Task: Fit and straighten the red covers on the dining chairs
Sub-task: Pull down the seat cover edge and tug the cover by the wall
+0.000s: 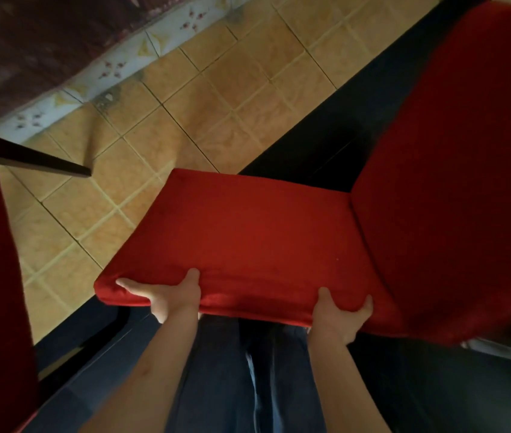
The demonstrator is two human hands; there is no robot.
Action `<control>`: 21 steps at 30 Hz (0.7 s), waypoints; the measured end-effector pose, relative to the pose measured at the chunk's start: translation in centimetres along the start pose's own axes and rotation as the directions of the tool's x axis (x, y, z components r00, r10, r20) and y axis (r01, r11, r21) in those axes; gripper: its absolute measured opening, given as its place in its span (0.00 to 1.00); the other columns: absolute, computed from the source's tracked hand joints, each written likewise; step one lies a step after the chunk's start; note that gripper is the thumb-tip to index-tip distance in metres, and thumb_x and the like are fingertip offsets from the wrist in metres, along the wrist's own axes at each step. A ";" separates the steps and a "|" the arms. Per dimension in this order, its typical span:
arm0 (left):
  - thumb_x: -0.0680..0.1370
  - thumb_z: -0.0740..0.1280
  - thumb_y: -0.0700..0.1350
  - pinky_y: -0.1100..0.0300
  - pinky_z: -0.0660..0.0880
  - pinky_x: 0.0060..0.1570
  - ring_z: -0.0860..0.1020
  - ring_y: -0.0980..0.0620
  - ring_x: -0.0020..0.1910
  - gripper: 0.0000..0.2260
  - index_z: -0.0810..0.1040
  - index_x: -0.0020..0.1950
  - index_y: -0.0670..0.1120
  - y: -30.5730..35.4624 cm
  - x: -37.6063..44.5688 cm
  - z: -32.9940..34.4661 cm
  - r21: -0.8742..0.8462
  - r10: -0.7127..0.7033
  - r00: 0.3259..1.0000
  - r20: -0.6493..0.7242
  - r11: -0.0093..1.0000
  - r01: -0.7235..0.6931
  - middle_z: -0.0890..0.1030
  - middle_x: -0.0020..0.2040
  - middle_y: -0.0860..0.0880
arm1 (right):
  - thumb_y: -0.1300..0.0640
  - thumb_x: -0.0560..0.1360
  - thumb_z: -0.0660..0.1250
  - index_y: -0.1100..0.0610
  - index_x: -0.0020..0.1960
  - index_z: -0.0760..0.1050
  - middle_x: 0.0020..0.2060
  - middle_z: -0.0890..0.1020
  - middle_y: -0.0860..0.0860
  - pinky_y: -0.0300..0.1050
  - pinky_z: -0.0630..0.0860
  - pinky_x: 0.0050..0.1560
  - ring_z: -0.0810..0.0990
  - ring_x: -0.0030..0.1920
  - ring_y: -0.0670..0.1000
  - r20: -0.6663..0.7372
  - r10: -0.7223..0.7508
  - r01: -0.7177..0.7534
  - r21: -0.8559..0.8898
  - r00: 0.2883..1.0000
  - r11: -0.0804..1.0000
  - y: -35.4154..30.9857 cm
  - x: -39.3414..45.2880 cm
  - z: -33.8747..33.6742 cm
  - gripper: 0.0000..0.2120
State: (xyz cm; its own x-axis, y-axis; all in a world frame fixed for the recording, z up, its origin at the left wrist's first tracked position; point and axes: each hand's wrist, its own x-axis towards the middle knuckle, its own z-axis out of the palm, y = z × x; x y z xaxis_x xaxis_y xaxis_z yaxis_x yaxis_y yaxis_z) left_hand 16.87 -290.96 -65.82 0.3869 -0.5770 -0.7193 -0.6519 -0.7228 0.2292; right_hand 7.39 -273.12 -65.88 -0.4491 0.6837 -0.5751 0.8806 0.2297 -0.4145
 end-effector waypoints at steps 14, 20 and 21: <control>0.71 0.73 0.53 0.46 0.79 0.52 0.79 0.38 0.49 0.42 0.51 0.76 0.43 6.8 -1.6 0.2 0.151 -0.048 0.996 0.076 0.988 0.036 0.73 0.58 0.38 | 0.52 0.68 0.75 0.39 0.76 0.52 0.63 0.70 0.63 0.49 0.73 0.47 0.71 0.41 0.53 0.050 0.015 -0.011 -0.091 0.999 0.996 -7.1 -1.2 0.8 0.45; 0.71 0.71 0.53 0.46 0.79 0.51 0.78 0.37 0.49 0.47 0.42 0.78 0.46 8.1 -2.4 0.0 0.179 0.043 0.995 0.087 0.982 -0.058 0.73 0.58 0.39 | 0.49 0.68 0.74 0.41 0.76 0.50 0.65 0.68 0.65 0.51 0.74 0.52 0.73 0.49 0.58 0.081 0.007 0.006 -0.157 0.997 0.988 -9.3 -1.5 0.8 0.46; 0.71 0.71 0.53 0.46 0.79 0.51 0.78 0.38 0.49 0.47 0.41 0.78 0.46 8.5 -2.6 0.1 0.171 0.042 0.995 0.085 0.984 -0.057 0.73 0.59 0.39 | 0.49 0.68 0.74 0.41 0.76 0.50 0.65 0.68 0.65 0.50 0.73 0.50 0.72 0.47 0.57 0.081 0.009 0.004 -0.161 0.997 0.987 -9.7 -1.6 1.0 0.46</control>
State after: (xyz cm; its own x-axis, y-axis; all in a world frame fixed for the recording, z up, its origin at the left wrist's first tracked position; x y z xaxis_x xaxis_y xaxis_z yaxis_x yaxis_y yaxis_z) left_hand 10.25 -295.54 -62.06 0.3020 -0.5727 -0.7622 -0.7744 -0.6136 0.1542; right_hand -0.58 -277.09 -61.63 -0.4519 0.6272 -0.6344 0.8916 0.3408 -0.2982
